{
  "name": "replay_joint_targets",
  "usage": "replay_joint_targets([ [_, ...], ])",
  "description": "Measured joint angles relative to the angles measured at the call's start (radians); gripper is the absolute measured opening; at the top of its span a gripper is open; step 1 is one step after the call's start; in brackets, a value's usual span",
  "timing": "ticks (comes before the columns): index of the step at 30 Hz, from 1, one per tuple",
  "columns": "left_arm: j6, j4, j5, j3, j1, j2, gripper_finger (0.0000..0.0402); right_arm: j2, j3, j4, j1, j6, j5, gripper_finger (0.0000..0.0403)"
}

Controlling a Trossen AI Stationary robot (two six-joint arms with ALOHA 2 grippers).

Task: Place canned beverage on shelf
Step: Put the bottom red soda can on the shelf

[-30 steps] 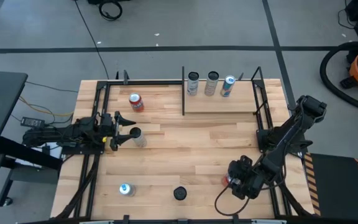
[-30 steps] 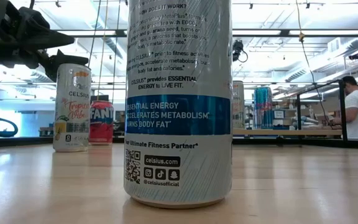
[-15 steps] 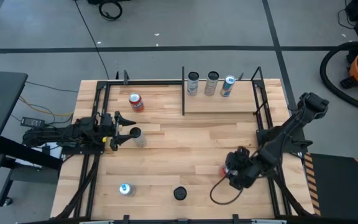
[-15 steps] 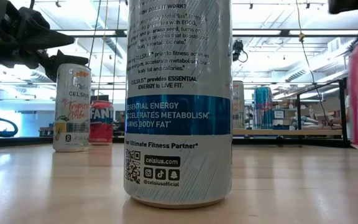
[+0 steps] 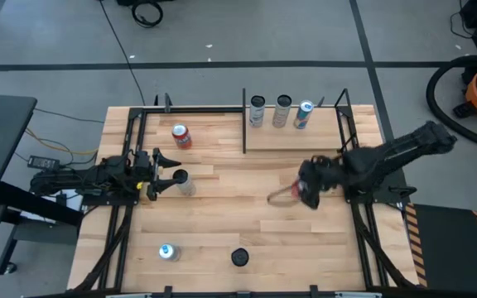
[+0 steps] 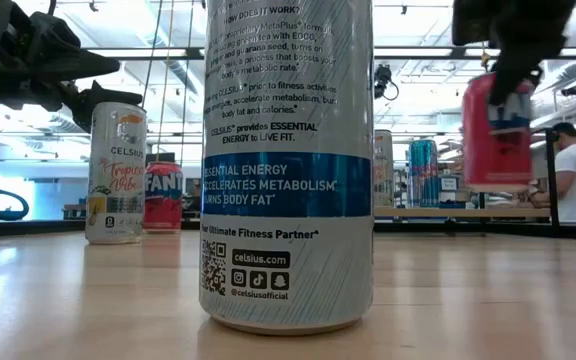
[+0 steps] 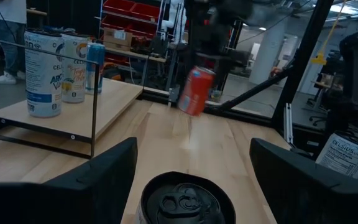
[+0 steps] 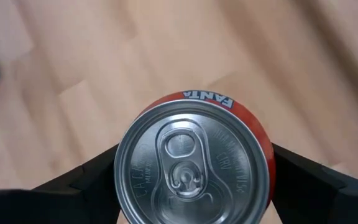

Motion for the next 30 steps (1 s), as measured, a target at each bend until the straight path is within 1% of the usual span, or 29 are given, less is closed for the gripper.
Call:
replay_joint_targets([
  [6,0.002,-0.001,0.000,0.000,0.000,0.000,0.0314,-0.122,0.000,-0.089,-0.244,-0.197,0.005,0.0329],
  [12,0.002,-0.001,0.000,0.000,0.000,0.000,0.0314,-0.188,0.000,-0.126,-0.492,-0.386,0.016,0.0329],
  [17,0.022,-0.001,0.000,0.000,0.000,0.000,0.0314,-0.191,0.000,-0.109,-0.682,-0.546,0.016,0.0329],
  [20,0.034,0.000,0.000,0.000,0.000,0.000,0.0314,-0.182,0.000,-0.075,-0.779,-0.604,0.008,0.0329],
  [26,0.037,0.000,0.000,0.000,0.000,0.000,0.0314,-0.158,0.000,0.046,-0.935,-0.641,-0.049,0.0329],
  [28,0.037,0.000,0.000,0.000,0.000,0.000,0.0314,-0.146,0.001,0.061,-0.972,-0.659,-0.076,0.0329],
  [30,0.036,0.000,0.000,0.000,0.000,0.000,0.0314,-0.130,0.001,0.063,-1.003,-0.673,-0.080,0.0329],
])
